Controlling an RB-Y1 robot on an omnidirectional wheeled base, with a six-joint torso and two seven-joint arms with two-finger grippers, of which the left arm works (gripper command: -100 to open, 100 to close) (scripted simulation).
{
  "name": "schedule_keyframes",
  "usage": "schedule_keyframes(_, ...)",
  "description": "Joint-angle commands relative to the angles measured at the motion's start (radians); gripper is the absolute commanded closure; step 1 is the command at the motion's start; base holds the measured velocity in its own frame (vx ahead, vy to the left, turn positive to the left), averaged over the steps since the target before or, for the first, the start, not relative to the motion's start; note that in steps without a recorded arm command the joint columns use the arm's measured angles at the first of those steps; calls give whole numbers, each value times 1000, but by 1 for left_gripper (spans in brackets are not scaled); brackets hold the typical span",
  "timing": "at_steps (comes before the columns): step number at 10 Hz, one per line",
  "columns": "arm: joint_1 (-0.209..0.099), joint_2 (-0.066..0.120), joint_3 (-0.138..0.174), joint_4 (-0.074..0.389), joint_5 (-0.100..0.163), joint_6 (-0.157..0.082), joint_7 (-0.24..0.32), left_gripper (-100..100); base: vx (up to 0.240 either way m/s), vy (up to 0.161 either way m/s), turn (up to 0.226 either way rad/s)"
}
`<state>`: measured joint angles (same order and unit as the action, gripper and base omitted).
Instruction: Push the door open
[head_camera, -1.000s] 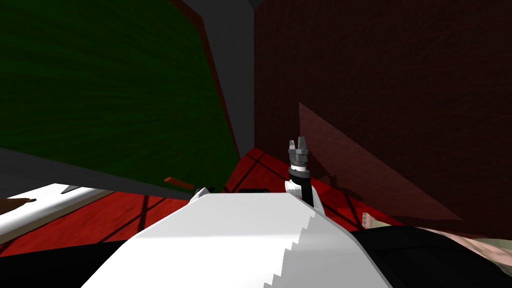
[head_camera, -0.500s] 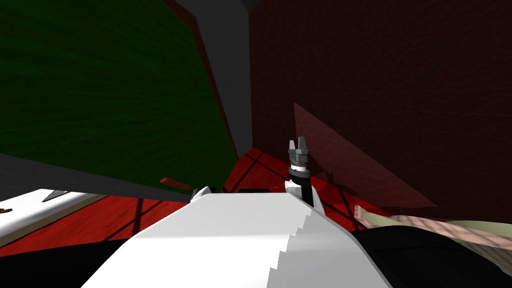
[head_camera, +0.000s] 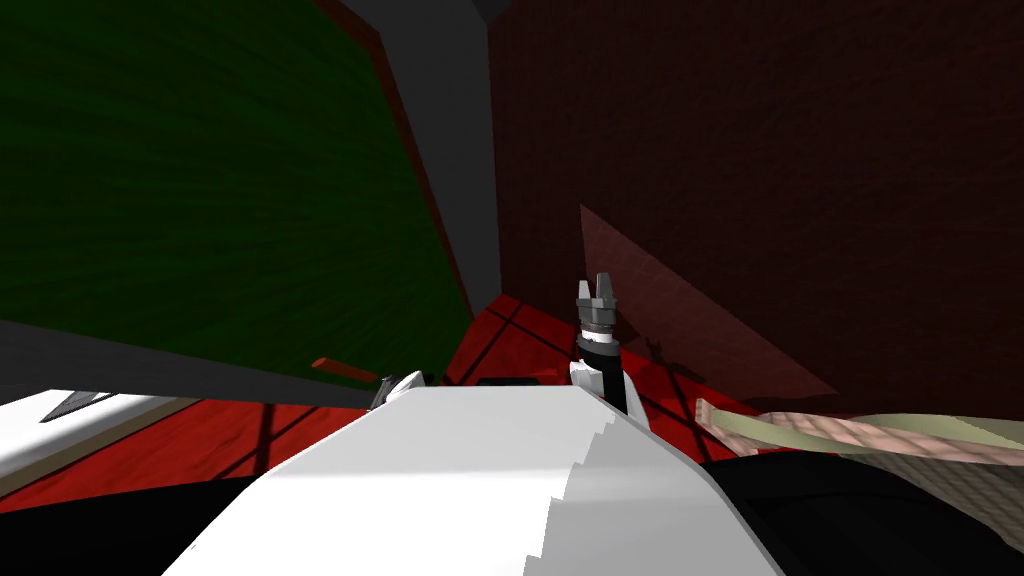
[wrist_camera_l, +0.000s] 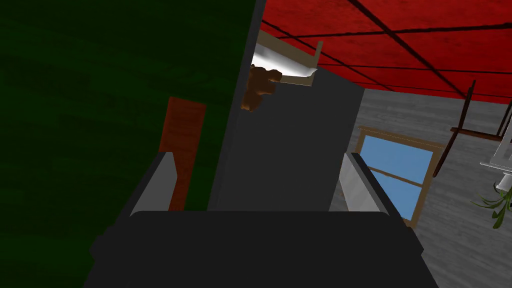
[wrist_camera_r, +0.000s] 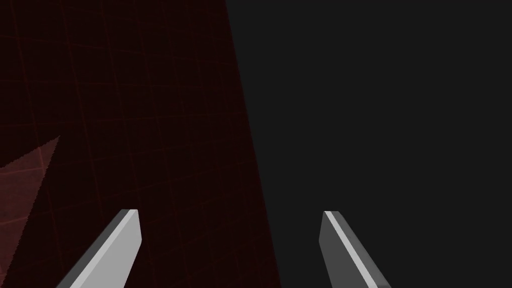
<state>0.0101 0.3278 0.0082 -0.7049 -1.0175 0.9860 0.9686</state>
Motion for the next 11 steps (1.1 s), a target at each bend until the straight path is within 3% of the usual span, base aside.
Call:
schedule_keyframes(1,-2,0,-3,0,-10,36,-6,-100,-20,-20,8)
schedule_keyframes(2,-12,1,-23,14,-55,75,-16,-100,-39,-31,-101)
schedule_keyframes(3,-12,1,-23,14,-59,91,-16,-100,-36,-27,-55)
schedule_keyframes(4,-22,3,-42,27,-98,126,-25,-100,-37,-39,-97)
schedule_keyframes(5,-22,3,-42,27,-105,143,-25,-100,-31,-35,-44)
schedule_keyframes(6,-32,4,-60,39,-145,176,-34,-100,-41,-34,-97)
schedule_keyframes(7,-32,4,-60,39,-148,189,-34,-100,-35,-30,-48)
schedule_keyframes(9,-48,6,-91,60,-216,251,-51,-100,-45,-47,-108)
schedule_keyframes(10,-48,6,-91,60,-219,263,-51,-100,-46,-36,-31)
schedule_keyframes(11,-55,6,-104,68,-246,291,-57,-100,-38,-31,-38)
